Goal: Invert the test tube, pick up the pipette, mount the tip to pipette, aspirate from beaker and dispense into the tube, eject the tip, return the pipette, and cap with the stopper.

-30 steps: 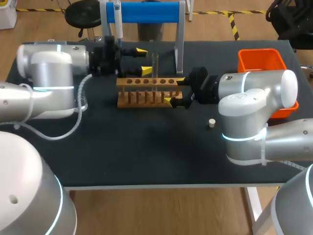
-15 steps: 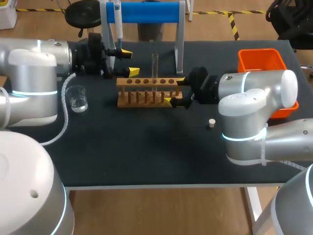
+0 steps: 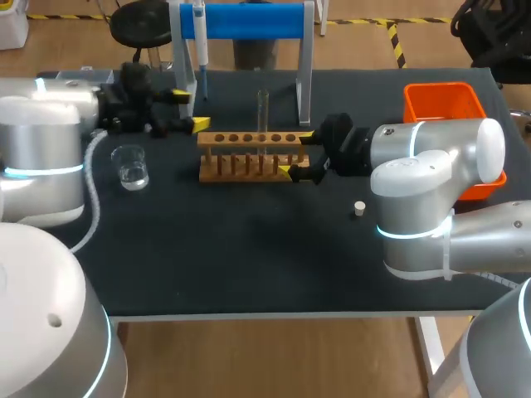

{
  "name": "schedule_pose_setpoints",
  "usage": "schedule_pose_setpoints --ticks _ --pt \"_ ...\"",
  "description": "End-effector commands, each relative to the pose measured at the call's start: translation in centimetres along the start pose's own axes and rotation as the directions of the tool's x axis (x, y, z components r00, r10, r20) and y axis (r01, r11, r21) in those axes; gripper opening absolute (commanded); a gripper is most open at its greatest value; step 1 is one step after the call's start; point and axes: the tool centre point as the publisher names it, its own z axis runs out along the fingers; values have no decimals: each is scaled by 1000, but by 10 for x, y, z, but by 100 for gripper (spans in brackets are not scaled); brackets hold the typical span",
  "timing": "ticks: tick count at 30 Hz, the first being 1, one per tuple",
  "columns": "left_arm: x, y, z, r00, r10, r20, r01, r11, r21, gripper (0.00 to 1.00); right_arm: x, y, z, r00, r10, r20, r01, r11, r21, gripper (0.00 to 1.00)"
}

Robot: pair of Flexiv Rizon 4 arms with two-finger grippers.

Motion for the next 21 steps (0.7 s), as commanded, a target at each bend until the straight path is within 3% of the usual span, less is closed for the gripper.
schedule_pose_setpoints --ticks 1,5,8,13,21 --pt "6 18 -75 957 -66 283 67 998 5 100 0 0 0 1000 0 -1 0 1000 0 100" --pt "-10 32 -103 897 -93 432 108 994 -10 100 0 0 0 1000 0 -1 0 1000 0 100" --pt "-23 39 -119 861 -105 498 128 992 -12 100 0 0 0 1000 0 -1 0 1000 0 100" --pt "-39 43 -137 820 -112 561 154 988 -28 100 0 0 0 1000 0 -1 0 1000 0 100" --pt "-52 50 -161 707 -118 697 219 974 -57 100 0 0 0 1000 0 -1 0 1000 0 100"
